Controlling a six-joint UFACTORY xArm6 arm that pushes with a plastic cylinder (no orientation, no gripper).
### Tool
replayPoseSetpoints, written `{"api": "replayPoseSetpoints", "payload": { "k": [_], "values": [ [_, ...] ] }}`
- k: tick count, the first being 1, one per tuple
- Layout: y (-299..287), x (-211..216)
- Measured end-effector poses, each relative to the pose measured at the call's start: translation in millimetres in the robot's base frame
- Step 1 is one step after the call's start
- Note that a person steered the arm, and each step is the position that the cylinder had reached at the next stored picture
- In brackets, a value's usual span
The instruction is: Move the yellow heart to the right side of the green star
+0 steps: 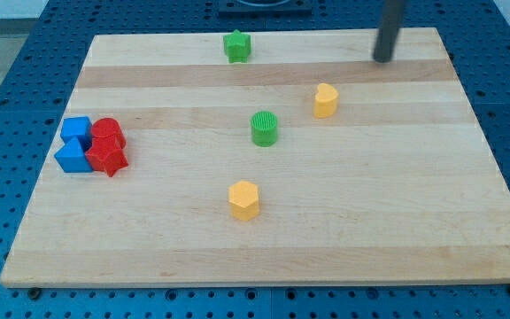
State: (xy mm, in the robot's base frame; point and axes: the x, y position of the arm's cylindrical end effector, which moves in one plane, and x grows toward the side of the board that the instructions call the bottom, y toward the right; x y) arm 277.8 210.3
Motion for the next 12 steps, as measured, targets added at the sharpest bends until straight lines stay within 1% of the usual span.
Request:
{"api": "replayPoseSetpoints", "payload": {
  "k": [1, 2, 3, 4, 5, 6, 8, 9, 10, 11, 12],
  "values": [
    [15, 49],
    [10, 92],
    [-52, 126],
    [-119, 120],
    [-141, 62],
    [-142, 18],
    [-142, 24],
    [-142, 3],
    [-168, -19],
    [-150, -12],
    [-109, -12]
  ]
}}
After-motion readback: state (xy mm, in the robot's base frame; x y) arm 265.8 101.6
